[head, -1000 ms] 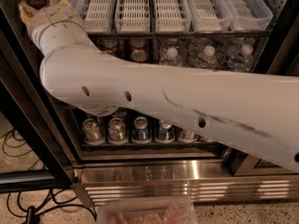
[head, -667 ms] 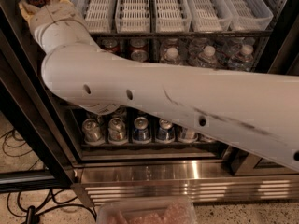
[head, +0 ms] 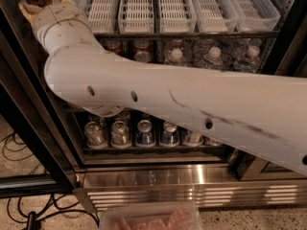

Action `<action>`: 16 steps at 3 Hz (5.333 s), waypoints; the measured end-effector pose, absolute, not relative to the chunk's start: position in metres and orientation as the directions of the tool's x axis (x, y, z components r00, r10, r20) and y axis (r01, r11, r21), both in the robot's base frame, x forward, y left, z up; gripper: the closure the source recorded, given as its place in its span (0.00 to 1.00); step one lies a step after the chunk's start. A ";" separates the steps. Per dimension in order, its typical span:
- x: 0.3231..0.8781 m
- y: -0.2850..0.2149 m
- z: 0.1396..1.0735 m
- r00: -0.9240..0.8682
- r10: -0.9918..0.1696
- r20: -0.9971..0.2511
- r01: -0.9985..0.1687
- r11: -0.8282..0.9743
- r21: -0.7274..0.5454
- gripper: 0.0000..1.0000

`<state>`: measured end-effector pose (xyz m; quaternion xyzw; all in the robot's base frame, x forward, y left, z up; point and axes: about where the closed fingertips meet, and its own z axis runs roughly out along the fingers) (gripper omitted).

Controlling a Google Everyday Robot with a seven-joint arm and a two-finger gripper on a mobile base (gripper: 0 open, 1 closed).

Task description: Pick redbull can from top shelf of fridge

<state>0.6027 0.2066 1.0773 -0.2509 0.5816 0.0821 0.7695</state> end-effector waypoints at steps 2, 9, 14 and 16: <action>0.584 0.205 1.100 0.344 -0.113 -0.932 -0.430 0.864 -0.263 1.00; 0.520 0.057 1.101 -0.001 -0.040 -0.999 -0.520 0.854 -0.034 1.00; 0.459 -0.043 1.047 -0.182 -0.012 -0.983 -0.591 0.800 0.099 1.00; 0.436 -0.068 1.017 -0.242 -0.042 -0.969 -0.587 0.802 0.112 1.00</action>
Offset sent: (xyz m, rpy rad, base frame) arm -0.0255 -0.0033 0.0322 0.0827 -0.0456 0.0435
